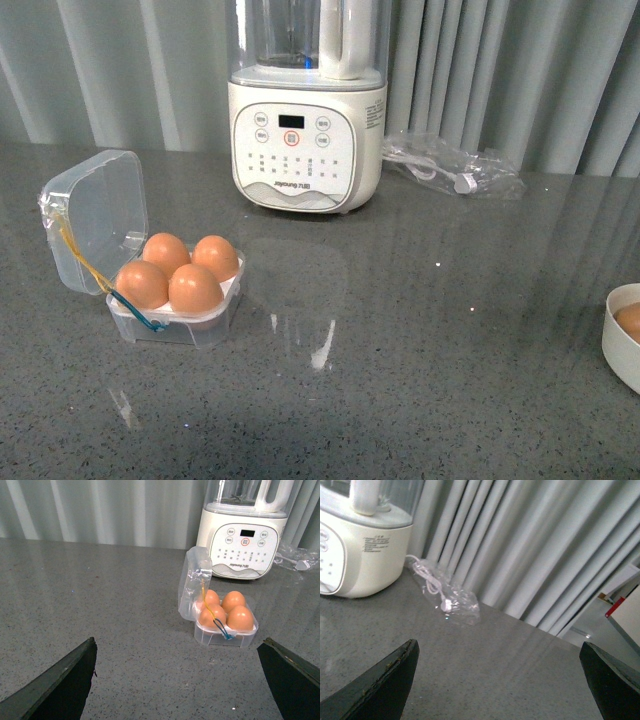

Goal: Put egg into box

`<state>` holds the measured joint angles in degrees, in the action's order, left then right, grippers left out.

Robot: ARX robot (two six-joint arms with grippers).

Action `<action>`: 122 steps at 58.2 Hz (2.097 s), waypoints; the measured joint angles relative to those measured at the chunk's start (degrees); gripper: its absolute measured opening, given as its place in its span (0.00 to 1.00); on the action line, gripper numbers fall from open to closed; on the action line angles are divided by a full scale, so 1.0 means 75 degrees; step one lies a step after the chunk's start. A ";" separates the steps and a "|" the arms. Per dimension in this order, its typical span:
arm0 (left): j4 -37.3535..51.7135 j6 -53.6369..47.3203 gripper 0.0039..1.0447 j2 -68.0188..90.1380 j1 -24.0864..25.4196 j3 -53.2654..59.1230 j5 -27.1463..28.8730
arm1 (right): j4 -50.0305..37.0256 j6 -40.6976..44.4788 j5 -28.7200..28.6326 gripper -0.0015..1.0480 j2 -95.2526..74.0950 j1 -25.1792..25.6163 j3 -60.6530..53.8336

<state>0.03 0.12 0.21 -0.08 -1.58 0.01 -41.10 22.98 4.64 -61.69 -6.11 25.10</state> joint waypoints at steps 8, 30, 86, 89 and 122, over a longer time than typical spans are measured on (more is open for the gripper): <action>0.0000 0.0000 0.94 0.0000 0.0000 0.0000 0.0003 | 0.1609 -0.1769 0.0064 0.74 0.1373 0.0096 -0.0283; 0.0000 0.0000 0.94 -0.0003 0.0000 0.0000 0.0003 | 0.1574 -0.2935 -0.0586 0.13 0.2736 0.0796 -0.1827; 0.0000 0.0000 0.94 -0.0003 0.0000 0.0000 0.0000 | 0.2935 -0.2981 -0.0606 0.03 0.5677 0.0796 -0.3325; 0.0000 0.0000 0.94 -0.0003 0.0000 0.0000 0.0000 | 0.3077 -0.2984 -0.0603 0.03 0.5831 0.0796 -0.3325; 0.0000 0.0000 0.94 -0.0003 0.0000 0.0000 0.0003 | 0.5249 -0.2978 -0.0618 0.03 0.7734 0.0796 -0.3319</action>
<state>0.03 0.12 0.19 -0.08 -1.58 0.03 -1.74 0.64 0.01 -3.68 -0.14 0.21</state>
